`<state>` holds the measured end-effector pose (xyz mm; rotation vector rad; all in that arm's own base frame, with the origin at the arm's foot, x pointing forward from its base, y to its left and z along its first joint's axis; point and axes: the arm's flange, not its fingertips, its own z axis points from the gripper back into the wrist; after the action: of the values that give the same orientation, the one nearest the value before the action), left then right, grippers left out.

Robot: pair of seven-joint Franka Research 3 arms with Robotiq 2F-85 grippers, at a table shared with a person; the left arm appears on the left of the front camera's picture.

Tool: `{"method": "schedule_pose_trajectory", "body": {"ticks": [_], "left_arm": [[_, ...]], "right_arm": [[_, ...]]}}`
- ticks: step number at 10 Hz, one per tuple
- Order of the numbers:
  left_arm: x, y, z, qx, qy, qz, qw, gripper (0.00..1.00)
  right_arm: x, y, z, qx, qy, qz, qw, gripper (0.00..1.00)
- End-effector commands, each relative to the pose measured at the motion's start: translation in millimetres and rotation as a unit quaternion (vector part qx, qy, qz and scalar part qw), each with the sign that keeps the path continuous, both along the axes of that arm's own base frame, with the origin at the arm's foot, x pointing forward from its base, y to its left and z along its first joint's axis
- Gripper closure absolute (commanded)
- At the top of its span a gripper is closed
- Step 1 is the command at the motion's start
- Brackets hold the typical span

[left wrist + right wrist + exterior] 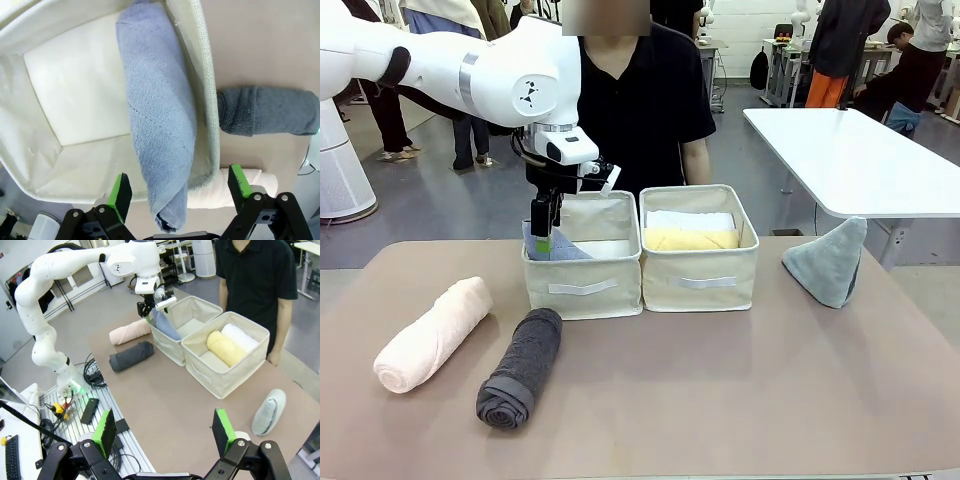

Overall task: Sort the towels based on their folding style.
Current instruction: Pick up one triangle-folded towel and place it in the left Fabric basket.

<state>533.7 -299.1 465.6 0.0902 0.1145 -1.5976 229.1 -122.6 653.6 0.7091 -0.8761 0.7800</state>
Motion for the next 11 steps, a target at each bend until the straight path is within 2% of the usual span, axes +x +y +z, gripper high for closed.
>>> {"method": "schedule_pose_trajectory", "body": {"ticks": [1,2,3,5,8,9,10,11], "left_arm": [[-9,18,33,-0.042,-0.020,0.045,0.998,0.00],[-16,50,72,-0.072,-0.028,0.093,0.993,0.00],[-24,88,98,-0.081,-0.037,0.139,0.986,0.00],[-58,174,131,-0.158,-0.048,0.183,0.969,0.00],[-116,307,140,-0.322,-0.089,0.240,0.911,0.00],[-132,346,138,-0.354,-0.121,0.255,0.892,0.00],[-145,388,137,-0.383,-0.123,0.297,0.866,0.00],[-160,416,141,-0.393,-0.128,0.317,0.853,0.00]], "right_arm": [[2,1,-2,0.007,-0.004,0.007,1.000,0.00],[2,1,-2,0.007,-0.004,0.007,1.000,0.00],[2,1,-2,0.007,-0.004,0.007,1.000,0.00],[2,1,-2,0.007,-0.004,0.007,1.000,0.00],[2,1,-2,0.007,-0.004,0.007,1.000,0.00],[2,1,-2,0.007,-0.004,0.007,1.000,0.00],[2,1,-2,0.007,-0.004,0.007,1.000,0.00],[2,1,-2,0.007,-0.004,0.007,1.000,0.00]]}}
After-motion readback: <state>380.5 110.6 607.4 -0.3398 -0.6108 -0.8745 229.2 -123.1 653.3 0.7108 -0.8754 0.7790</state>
